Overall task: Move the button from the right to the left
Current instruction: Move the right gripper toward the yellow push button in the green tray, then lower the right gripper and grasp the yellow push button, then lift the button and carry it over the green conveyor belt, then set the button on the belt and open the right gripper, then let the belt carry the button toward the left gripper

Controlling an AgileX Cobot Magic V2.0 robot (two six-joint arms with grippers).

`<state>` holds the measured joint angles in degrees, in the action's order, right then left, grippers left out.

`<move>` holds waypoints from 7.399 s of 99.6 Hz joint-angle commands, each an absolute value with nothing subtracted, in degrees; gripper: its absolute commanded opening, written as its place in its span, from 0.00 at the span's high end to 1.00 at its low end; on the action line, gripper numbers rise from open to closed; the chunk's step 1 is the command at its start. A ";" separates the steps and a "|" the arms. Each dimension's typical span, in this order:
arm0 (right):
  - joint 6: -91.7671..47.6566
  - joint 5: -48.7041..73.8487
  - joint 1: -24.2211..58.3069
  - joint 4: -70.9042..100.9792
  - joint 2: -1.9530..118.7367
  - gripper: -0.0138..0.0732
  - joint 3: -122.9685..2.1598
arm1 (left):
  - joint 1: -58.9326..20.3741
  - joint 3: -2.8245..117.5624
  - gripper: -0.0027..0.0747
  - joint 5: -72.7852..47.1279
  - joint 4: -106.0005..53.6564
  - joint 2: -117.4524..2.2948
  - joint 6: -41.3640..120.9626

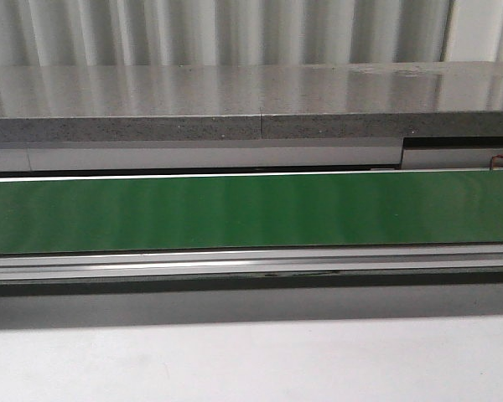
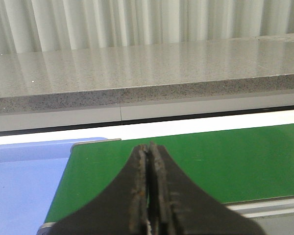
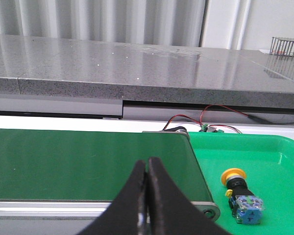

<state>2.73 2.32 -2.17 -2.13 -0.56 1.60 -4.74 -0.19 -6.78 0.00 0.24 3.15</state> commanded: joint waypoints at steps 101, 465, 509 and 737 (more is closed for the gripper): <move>2.56 50.79 -2.48 -2.49 41.52 0.92 -43.47 | -4.86 -2.43 0.99 -2.37 -0.51 2.02 2.54; 7.26 56.09 -8.55 4.58 89.69 0.61 -74.04 | -4.86 -2.43 0.99 -2.37 -0.51 2.02 2.54; 9.22 52.71 -5.74 4.47 96.28 0.61 -72.07 | -4.86 -2.43 0.99 -2.37 -0.51 2.02 2.54; 0.00 25.43 7.20 2.11 11.56 0.92 -20.32 | -4.86 -2.43 0.99 -2.37 -0.51 2.02 2.54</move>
